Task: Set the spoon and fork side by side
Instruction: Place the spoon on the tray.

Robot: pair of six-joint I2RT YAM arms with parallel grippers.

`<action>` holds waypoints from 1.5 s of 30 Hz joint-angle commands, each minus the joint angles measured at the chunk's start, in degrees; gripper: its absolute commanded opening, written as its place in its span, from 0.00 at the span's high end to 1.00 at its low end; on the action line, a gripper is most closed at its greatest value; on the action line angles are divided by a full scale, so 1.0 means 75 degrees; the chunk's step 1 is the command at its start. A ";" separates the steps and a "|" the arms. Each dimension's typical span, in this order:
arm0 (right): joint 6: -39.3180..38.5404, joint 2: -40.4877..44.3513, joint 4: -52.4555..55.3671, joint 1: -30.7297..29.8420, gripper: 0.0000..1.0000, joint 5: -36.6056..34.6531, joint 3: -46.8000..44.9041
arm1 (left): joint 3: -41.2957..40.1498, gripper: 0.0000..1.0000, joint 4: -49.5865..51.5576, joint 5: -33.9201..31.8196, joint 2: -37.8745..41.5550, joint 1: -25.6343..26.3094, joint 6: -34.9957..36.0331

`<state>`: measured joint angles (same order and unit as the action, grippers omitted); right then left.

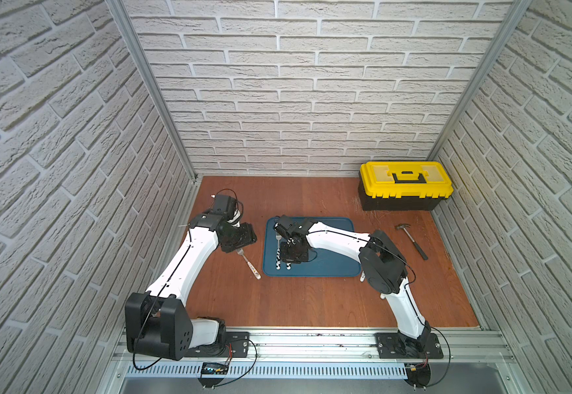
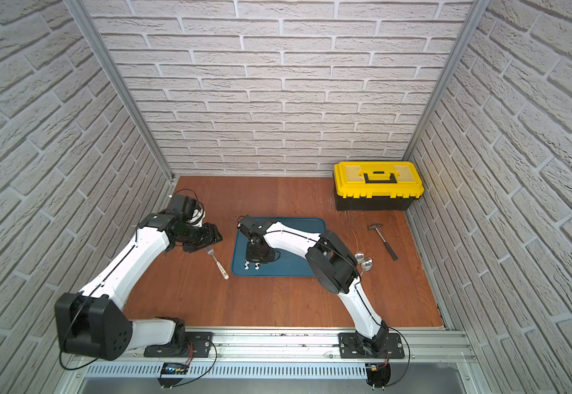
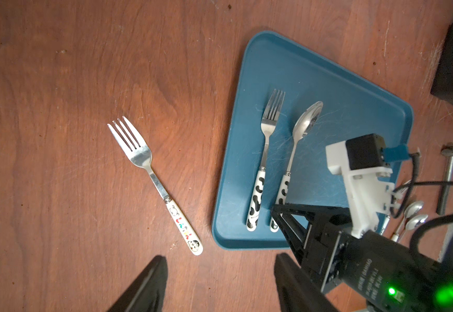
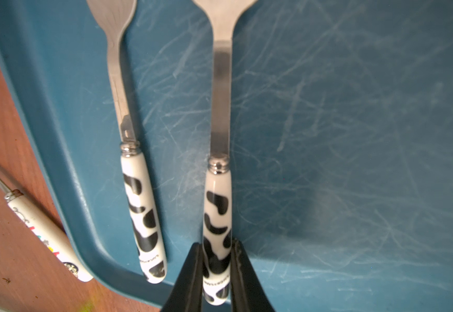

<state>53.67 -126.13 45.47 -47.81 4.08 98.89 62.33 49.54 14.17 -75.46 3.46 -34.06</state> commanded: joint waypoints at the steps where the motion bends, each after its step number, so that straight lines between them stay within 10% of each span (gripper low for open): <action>1: 0.0115 -0.0111 0.0001 -0.0093 0.78 -0.0086 0.0064 | -0.0115 0.32 -0.0039 0.0057 0.0171 -0.0058 0.0126; 22: -0.0019 0.0640 0.0120 -0.0152 0.61 -0.0312 -0.0057 | -0.0197 0.30 0.0060 -0.0099 0.0306 -0.0064 -0.0165; 32: -0.0551 0.2947 0.0265 -0.0021 0.57 -0.1916 -0.1284 | -0.1072 0.31 0.0313 -0.0667 0.0570 0.0018 -0.1453; 45: -0.1114 0.5513 -0.0261 0.2365 0.56 -0.2183 -0.5008 | -0.1618 0.33 0.0032 -0.0608 -0.0412 0.0906 -0.2681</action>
<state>47.29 -88.36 44.84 -30.65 -11.46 63.99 49.43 50.24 10.70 -76.07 8.25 -52.80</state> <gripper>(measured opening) 0.437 0.671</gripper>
